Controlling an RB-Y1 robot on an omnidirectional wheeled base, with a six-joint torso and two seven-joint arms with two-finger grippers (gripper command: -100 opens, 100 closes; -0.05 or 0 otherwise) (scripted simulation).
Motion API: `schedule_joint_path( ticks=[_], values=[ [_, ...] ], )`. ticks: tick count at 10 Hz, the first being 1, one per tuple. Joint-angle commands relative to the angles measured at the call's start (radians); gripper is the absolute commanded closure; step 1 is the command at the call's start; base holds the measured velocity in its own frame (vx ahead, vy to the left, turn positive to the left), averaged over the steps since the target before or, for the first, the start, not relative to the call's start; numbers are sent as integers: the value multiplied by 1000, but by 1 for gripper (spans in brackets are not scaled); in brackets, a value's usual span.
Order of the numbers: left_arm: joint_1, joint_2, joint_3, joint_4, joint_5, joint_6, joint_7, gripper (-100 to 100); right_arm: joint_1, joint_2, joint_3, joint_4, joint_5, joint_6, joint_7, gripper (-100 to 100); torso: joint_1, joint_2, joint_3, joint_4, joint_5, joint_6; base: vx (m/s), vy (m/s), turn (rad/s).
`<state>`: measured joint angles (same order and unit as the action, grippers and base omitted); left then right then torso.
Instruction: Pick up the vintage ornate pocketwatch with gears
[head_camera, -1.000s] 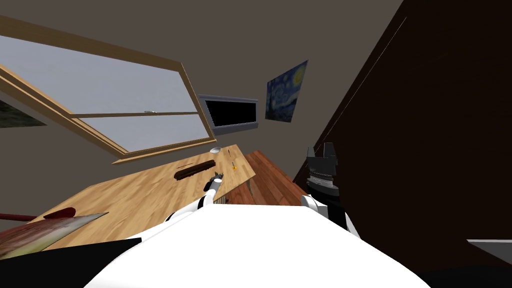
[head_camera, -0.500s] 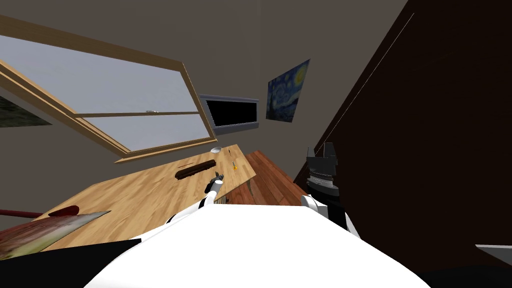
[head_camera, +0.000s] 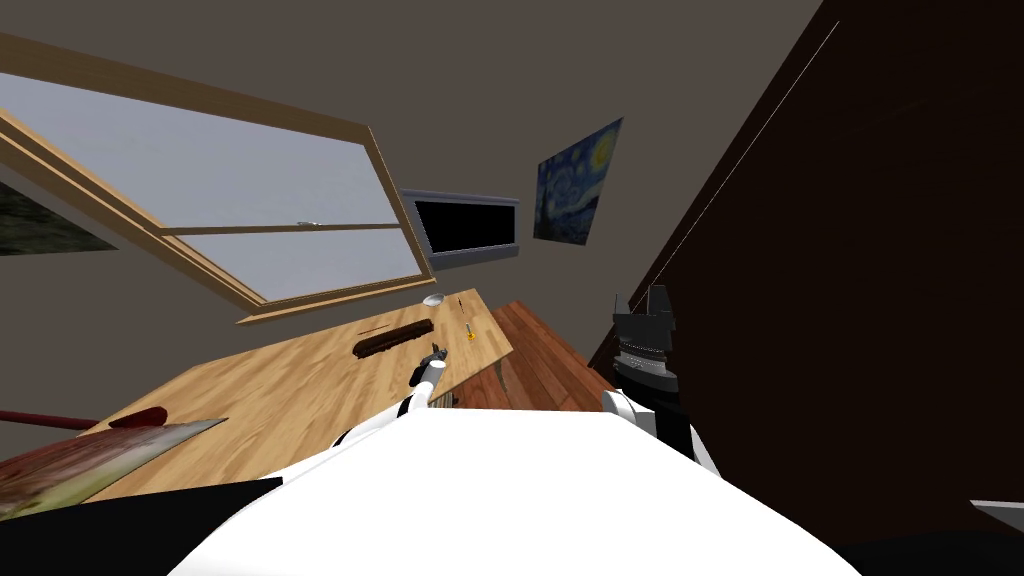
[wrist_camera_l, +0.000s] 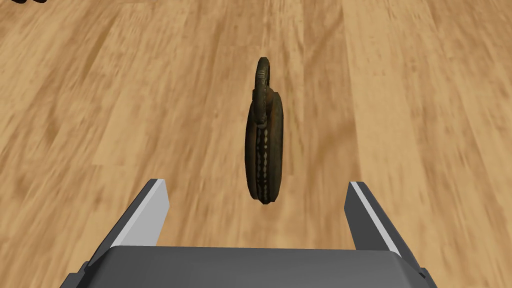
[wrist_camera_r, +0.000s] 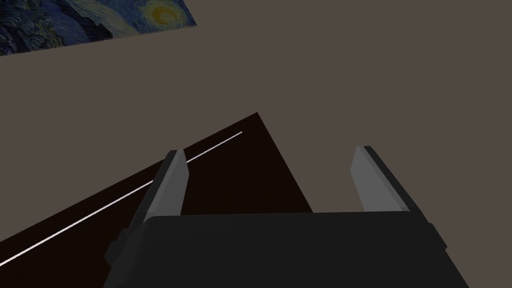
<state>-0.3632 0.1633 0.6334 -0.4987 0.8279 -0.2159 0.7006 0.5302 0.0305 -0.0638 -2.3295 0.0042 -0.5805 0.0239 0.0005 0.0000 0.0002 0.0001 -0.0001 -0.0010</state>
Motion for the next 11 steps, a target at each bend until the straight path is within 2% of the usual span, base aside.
schedule_joint_path(
  ticks=[1,2,3,4,5,6,7,8,9,10,11],
  values=[
    [0,0,0,0,0,0,0,-100,0,0,0,0,0,0,0,0,0,0,0,0,0,0,-8,-5,-27],
    [17,-21,-40,-27,18,5,-22,-100,0,0,0,0,0,0,0,0,0,0,0,0,0,0,37,18,247],
    [17,-21,-40,-27,18,5,-22,-100,0,0,0,0,0,0,0,0,1,-2,-1,0,0,-1,60,23,171],
    [34,-42,-64,-54,37,9,-45,-100,0,0,0,0,0,0,0,0,1,-3,-2,-1,0,0,94,43,223],
    [34,-42,-72,-54,37,9,-45,-100,0,0,0,0,0,0,0,0,3,-5,-3,-1,1,-1,85,22,175],
    [51,-63,-103,-82,55,14,-67,-100,0,0,0,0,0,0,0,0,2,-6,-3,-1,0,0,90,23,297],
    [51,-63,-121,-70,55,14,-67,-100,0,0,0,0,0,0,0,0,2,-6,-4,-1,0,-1,70,18,140],
    [51,-63,-121,-66,55,14,-52,-100,0,0,0,0,0,0,0,0,2,-5,-3,-1,0,0,25,6,-22],
    [51,-63,-121,-82,55,14,-67,-100,0,0,0,0,0,0,0,0,1,-2,-1,-1,0,0,-1,0,-20],
    [68,-84,-162,-109,73,18,-90,-100,0,0,0,0,0,0,0,0,0,0,0,0,0,0,42,10,285],
    [68,-84,-162,-102,73,18,-90,-100,0,0,0,0,0,0,0,0,1,-2,-1,0,0,-1,61,6,157]
  ],
)
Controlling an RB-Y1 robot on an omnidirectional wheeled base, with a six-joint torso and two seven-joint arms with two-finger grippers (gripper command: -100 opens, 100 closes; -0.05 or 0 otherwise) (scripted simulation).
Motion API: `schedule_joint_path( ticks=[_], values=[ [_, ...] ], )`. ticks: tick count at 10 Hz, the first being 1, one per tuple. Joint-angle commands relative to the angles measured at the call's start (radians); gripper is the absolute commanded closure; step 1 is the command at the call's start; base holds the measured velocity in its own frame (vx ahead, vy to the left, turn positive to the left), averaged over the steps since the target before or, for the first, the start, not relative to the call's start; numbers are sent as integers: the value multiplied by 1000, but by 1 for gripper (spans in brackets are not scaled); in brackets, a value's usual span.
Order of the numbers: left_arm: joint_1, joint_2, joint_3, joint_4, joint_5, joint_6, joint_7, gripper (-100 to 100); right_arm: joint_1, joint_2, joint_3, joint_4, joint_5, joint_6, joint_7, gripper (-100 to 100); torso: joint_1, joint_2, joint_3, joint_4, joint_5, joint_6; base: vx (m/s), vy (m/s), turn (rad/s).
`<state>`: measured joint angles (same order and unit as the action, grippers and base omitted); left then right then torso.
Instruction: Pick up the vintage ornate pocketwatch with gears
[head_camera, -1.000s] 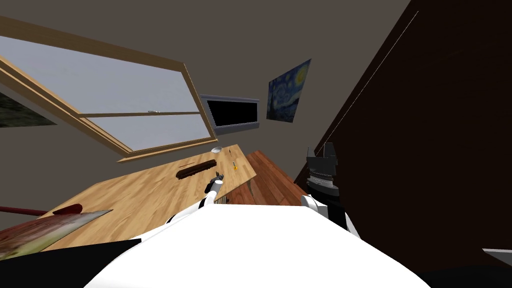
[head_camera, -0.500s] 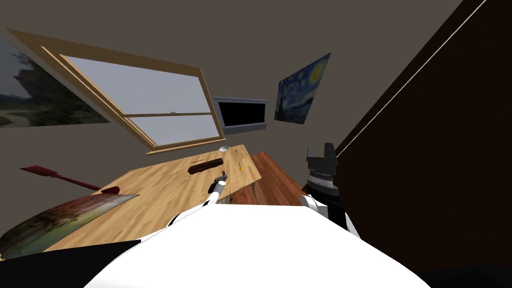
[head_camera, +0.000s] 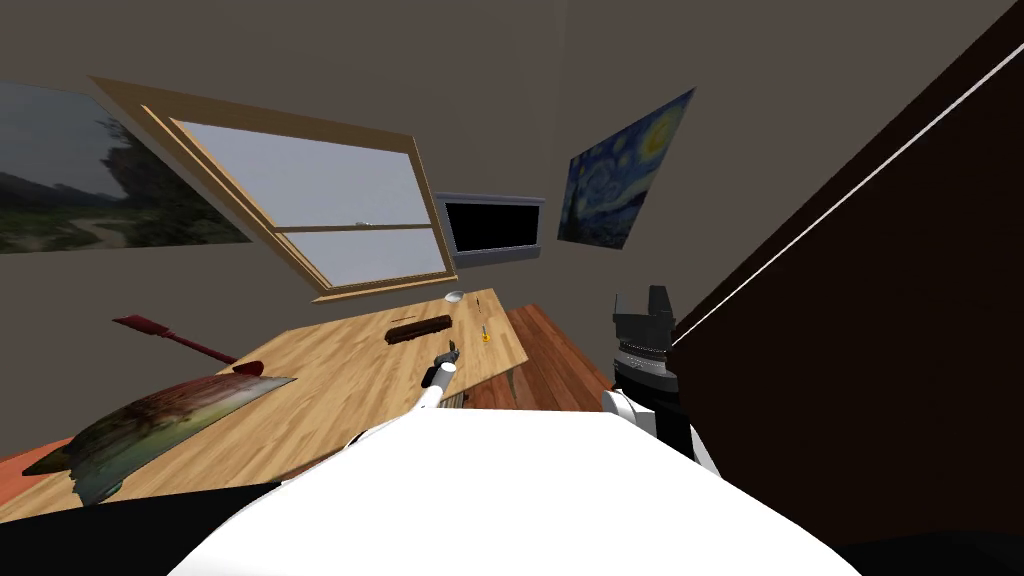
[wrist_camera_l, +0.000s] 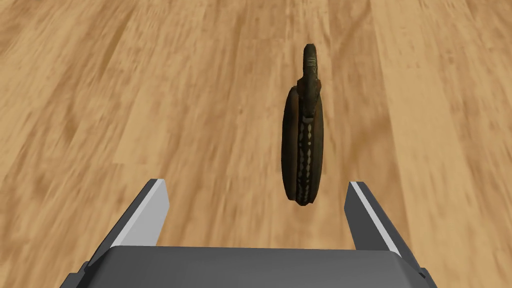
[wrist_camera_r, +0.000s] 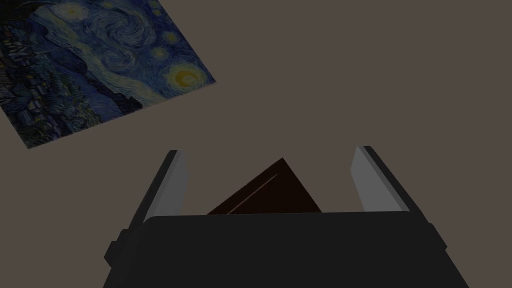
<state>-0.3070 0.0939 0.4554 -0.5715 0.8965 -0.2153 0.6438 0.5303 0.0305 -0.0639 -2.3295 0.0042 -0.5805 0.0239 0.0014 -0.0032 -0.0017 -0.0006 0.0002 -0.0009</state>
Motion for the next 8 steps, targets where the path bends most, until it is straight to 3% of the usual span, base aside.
schedule_joint_path(
  ticks=[1,2,3,4,5,6,8],
  values=[
    [12,-15,16,-36,4,18,-33,-100,0,0,0,0,0,0,0,0,0,0,0,0,0,0,31,6,-17],
    [28,-36,-24,-63,23,22,-55,-100,0,0,0,0,0,0,0,0,0,1,1,0,0,0,62,12,271],
    [28,-36,-24,-63,23,22,-55,-100,0,0,0,0,0,0,0,0,0,0,0,0,0,-1,67,6,152],
    [45,-57,-64,-90,41,27,-78,-100,0,0,0,0,0,0,0,0,0,-1,0,0,0,0,77,27,296],
    [45,-57,-64,-90,41,27,-78,-100,0,0,0,0,0,0,0,0,1,-2,-1,0,0,-1,69,16,117],
    [62,-78,-105,-118,59,31,-100,-100,0,0,0,0,0,0,0,0,1,-1,-1,0,0,0,92,21,220],
    [62,-78,-105,-118,59,31,-100,-100,0,0,0,0,0,0,0,0,0,-2,-1,0,0,0,54,-1,73]
  ],
)
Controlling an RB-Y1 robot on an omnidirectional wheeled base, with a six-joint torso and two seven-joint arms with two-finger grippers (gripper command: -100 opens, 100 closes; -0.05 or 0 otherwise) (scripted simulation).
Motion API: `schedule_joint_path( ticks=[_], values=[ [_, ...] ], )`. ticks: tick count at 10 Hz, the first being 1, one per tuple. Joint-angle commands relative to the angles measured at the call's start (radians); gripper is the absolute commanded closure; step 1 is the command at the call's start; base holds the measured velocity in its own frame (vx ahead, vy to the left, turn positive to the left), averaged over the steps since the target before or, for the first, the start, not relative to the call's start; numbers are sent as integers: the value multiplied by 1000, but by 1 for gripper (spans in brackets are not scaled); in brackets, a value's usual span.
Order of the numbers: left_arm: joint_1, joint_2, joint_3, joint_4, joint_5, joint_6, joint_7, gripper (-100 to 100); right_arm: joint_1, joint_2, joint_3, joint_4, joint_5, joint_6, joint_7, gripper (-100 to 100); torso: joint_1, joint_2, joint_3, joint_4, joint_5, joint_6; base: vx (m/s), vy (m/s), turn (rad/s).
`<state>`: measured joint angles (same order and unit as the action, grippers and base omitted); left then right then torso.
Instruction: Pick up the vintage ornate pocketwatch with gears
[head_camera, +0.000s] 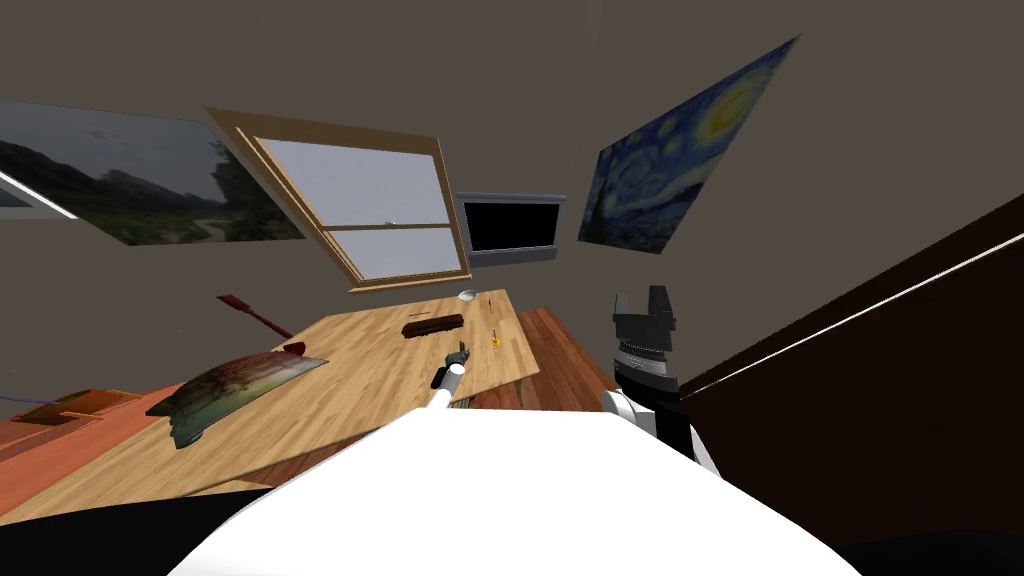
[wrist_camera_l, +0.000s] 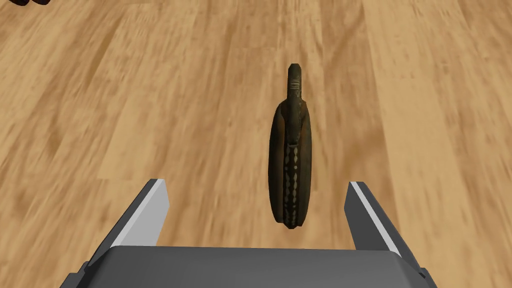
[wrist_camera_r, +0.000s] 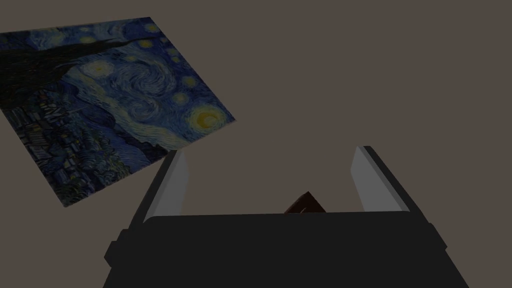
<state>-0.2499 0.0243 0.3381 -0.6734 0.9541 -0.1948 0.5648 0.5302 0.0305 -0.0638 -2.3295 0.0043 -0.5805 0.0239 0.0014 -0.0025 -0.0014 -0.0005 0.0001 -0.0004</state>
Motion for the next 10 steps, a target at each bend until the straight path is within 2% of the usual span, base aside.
schedule_joint_path(
  ticks=[1,2,3,4,5,6,7,8,10],
  values=[
    [22,-29,-28,-43,20,16,-43,-100,0,0,0,0,0,0,0,0,0,0,0,0,0,0,50,12,282],
    [39,-50,-53,-70,38,20,-66,-100,0,0,0,0,0,0,0,0,1,0,0,0,0,-1,111,3,388],
    [39,-50,-68,-68,38,20,-66,-100,0,0,0,0,0,0,0,0,0,-4,-2,-1,0,-1,103,-1,155],
    [39,-50,-68,-70,38,20,-66,-100,0,0,0,0,0,0,0,0,0,-4,-2,-1,0,0,46,2,-11],
    [56,-71,-109,-97,56,25,-88,-100,0,0,0,0,0,0,0,0,0,-1,-1,0,0,0,63,8,265],
    [56,-71,-109,-97,56,25,-88,-100,0,0,0,0,0,0,0,0,1,-2,-1,0,0,-1,58,2,161],
    [49,-63,-111,-83,54,15,-71,-100,0,0,0,0,0,0,0,0,1,-1,0,0,0,0,20,1,10],
    [51,-64,-108,-88,55,19,-79,100,0,0,0,0,0,0,0,0,1,1,1,0,0,0,0,0,0],
    [50,-65,-109,-87,55,20,-78,100,0,0,0,0,0,0,0,0,1,3,1,0,0,-1,0,0,0]
  ],
)
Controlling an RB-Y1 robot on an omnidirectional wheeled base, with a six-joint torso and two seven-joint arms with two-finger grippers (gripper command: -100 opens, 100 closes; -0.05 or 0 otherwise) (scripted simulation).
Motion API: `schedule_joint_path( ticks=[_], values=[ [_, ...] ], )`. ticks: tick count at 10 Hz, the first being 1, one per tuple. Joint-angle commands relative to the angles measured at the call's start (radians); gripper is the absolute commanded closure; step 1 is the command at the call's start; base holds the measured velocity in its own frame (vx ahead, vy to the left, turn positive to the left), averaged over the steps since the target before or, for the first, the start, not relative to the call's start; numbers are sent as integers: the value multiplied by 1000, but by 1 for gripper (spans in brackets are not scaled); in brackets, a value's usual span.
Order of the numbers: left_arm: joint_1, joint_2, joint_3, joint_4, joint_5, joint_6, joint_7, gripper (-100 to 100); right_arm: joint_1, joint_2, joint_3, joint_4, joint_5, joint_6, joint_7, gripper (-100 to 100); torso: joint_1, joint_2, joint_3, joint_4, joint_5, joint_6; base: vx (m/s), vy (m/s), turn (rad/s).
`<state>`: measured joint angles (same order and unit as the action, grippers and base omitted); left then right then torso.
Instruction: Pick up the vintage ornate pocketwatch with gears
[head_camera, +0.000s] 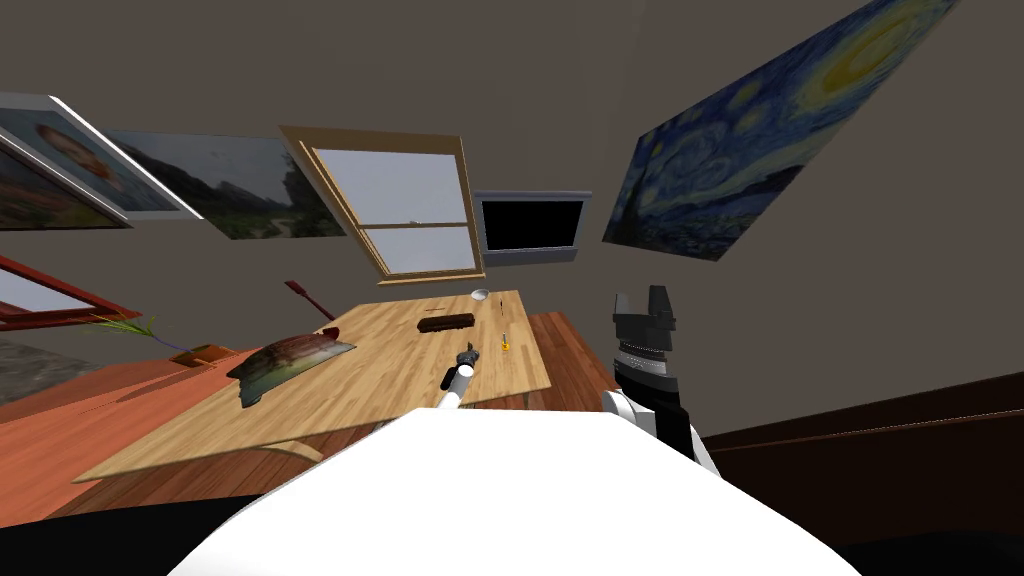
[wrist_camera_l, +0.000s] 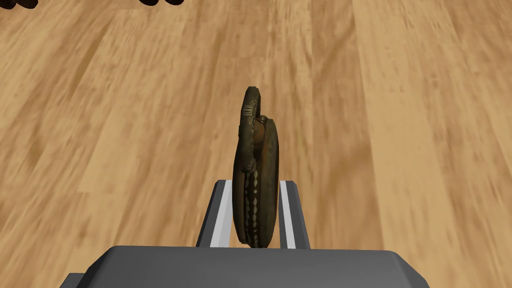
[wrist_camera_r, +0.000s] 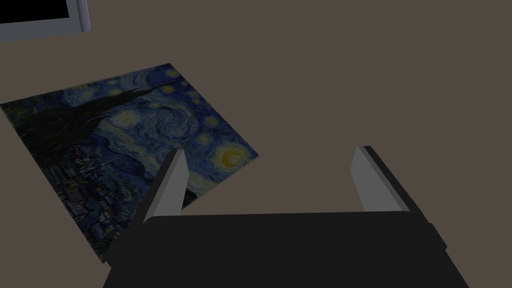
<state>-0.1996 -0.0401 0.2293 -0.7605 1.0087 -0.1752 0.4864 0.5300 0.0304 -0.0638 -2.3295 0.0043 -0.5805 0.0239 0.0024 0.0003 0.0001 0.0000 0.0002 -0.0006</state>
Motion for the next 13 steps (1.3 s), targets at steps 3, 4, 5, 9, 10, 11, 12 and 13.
schedule_joint_path(
  ticks=[3,4,5,9,10,11,12,13],
  values=[
    [0,0,0,0,0,0,0,0,0,0,0,0,0,0,0,0,0,0,0,0,0,0,0,0,0],
    [-11,14,41,17,-16,1,13,100,0,0,0,0,0,0,0,0,0,0,0,0,0,0,-65,-11,-268],
    [-11,14,41,17,-16,1,13,100,0,0,0,0,0,0,0,0,0,3,1,0,0,1,-82,-7,-189],
    [-45,56,121,71,-53,-9,57,100,0,0,0,0,0,0,0,0,2,2,0,-2,2,2,-86,-1,-207],
    [-62,77,159,99,-71,-13,80,100,0,0,0,0,0,0,0,0,2,1,-1,-2,2,1,-68,-16,-297],
    [-62,77,162,99,-71,-13,80,100,0,0,0,0,0,0,0,0,2,0,-1,-2,2,2,-66,-1,-135],
    [-79,98,202,126,-89,-18,102,100,0,0,0,0,0,0,0,0,2,0,-1,-2,2,1,-80,-10,-269],
    [-96,119,239,153,-108,-22,125,100,0,0,0,0,0,0,0,0,2,0,-1,-2,2,2,-114,-35,-426]
  ],
)
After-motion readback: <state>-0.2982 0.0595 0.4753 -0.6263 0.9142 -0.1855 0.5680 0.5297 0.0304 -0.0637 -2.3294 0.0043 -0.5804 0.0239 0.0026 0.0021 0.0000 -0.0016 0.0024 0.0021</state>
